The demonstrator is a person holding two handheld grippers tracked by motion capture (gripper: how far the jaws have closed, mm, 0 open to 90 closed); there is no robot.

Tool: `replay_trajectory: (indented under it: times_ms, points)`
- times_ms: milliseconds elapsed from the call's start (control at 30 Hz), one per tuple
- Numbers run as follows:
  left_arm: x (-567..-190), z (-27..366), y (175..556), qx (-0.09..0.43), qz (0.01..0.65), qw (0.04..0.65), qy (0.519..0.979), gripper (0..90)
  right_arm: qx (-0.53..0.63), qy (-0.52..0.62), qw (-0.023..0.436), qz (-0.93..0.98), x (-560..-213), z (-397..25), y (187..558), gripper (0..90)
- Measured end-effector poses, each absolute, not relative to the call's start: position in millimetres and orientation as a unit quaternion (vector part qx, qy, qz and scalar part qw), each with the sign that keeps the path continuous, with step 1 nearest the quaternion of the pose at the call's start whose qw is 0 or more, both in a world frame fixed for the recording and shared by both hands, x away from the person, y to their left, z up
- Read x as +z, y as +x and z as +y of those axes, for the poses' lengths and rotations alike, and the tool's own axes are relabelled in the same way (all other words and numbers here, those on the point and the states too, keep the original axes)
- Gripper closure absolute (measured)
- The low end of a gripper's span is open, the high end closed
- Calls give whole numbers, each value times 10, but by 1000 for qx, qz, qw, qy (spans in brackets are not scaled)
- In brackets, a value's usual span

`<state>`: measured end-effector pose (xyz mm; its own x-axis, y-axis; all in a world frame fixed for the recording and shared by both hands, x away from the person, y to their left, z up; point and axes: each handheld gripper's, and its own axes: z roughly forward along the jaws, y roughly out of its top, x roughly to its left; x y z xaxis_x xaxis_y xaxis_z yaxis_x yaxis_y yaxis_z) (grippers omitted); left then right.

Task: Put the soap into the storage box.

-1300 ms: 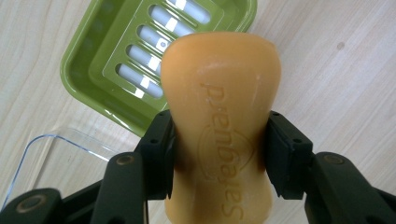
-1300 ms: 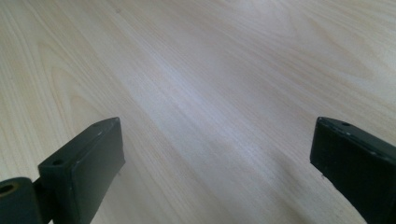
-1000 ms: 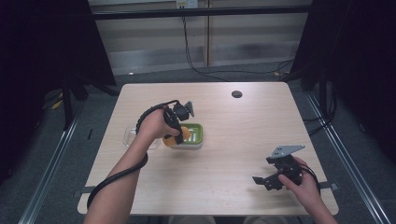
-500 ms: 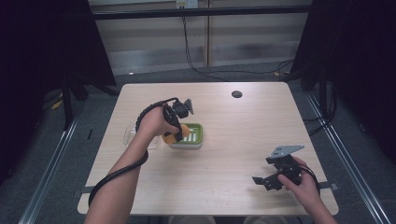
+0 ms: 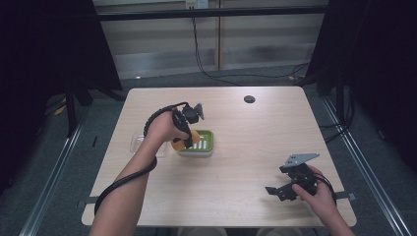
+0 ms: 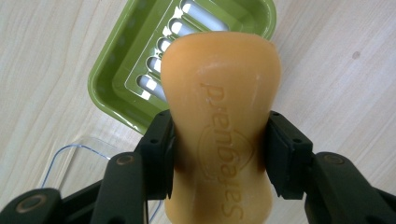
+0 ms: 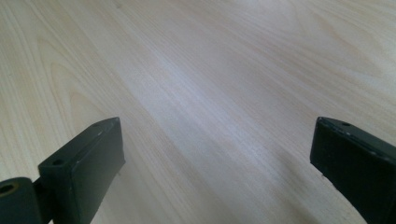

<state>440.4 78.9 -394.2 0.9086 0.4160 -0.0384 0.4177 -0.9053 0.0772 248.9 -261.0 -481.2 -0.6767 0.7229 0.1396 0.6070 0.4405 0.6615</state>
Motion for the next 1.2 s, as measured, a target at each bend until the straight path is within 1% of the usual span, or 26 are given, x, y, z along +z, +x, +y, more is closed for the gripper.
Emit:
replay_trajectory:
  times_ms: [300, 700, 900, 967, 1167, 1200]
  points:
    - [-3948, 773, 4443, -7, 214, 40, 976, 498, 352, 396, 79, 844, -4831, -2602, 2493, 26]
    - [-3967, 751, 4486, 1, 186, 30, 982, 498, 351, 395, 79, 845, -4830, -2593, 2496, 27]
    - [-3972, 729, 4491, 6, 192, 43, 981, 498, 355, 393, 79, 845, -4834, -2601, 2493, 27]
    - [-3967, 721, 4507, 5, 181, 34, 983, 498, 352, 397, 77, 844, -4827, -2602, 2488, 27]
    - [-3968, 698, 4504, 13, 181, 42, 982, 499, 352, 395, 80, 845, -4830, -2610, 2494, 27]
    - [-3956, 696, 4516, 9, 178, 36, 983, 498, 352, 393, 81, 845, -4829, -2611, 2495, 27]
